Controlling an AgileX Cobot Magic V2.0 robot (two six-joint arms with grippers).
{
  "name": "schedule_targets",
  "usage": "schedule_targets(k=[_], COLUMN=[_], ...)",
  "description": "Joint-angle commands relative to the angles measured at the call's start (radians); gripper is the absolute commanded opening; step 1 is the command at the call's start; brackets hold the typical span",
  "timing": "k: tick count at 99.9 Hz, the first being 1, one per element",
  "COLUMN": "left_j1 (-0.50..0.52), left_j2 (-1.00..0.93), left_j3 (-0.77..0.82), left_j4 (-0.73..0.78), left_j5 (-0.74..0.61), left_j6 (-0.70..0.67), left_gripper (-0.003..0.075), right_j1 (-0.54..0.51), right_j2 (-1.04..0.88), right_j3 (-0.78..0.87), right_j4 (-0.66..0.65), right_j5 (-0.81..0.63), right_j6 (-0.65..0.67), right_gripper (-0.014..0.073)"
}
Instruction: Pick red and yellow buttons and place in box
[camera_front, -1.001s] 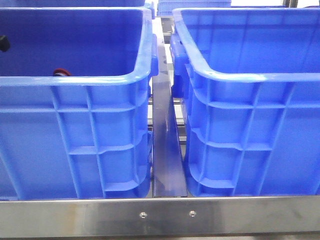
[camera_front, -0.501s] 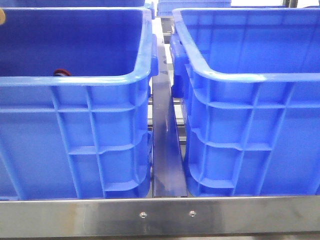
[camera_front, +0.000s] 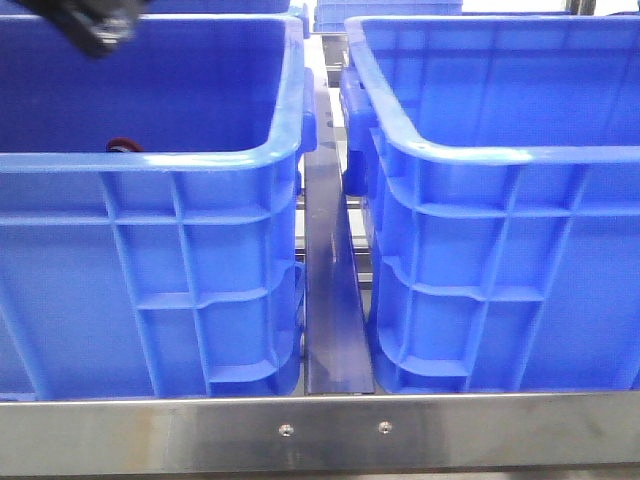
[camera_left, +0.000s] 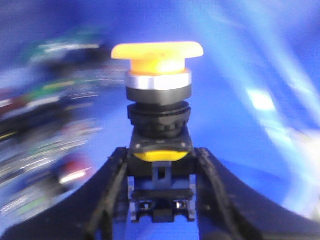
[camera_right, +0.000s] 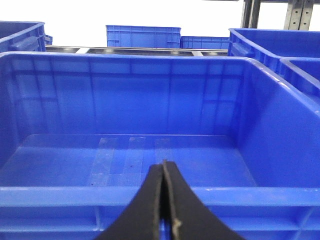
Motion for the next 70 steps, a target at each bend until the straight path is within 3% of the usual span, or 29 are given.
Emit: schedule_targets(k=[1, 31, 70], left_j1=[-0.081, -0.272, -0.286], left_j2=[-0.042, -0.042, -0.042], left_j3=[-0.028, -0.028, -0.028], left_j4=[-0.07, -0.07, -0.07], left_j5=[-0.008, -0.01, -0.008], left_j6=[0.049, 0.09, 0.09], left_gripper=[0.0113, 0.0113, 0.0113], right_j1=[-0.001, -0.001, -0.001], right_j2=[-0.021, -0.021, -0.021], right_j3=[0.005, 0.005, 0.005], right_j4=[0.0, 0.0, 0.0], right_j5=[-0.075, -0.075, -0.075], right_j6=[-0.007, -0.007, -0.007], right_gripper=[-0.0096, -0.0096, -0.0096])
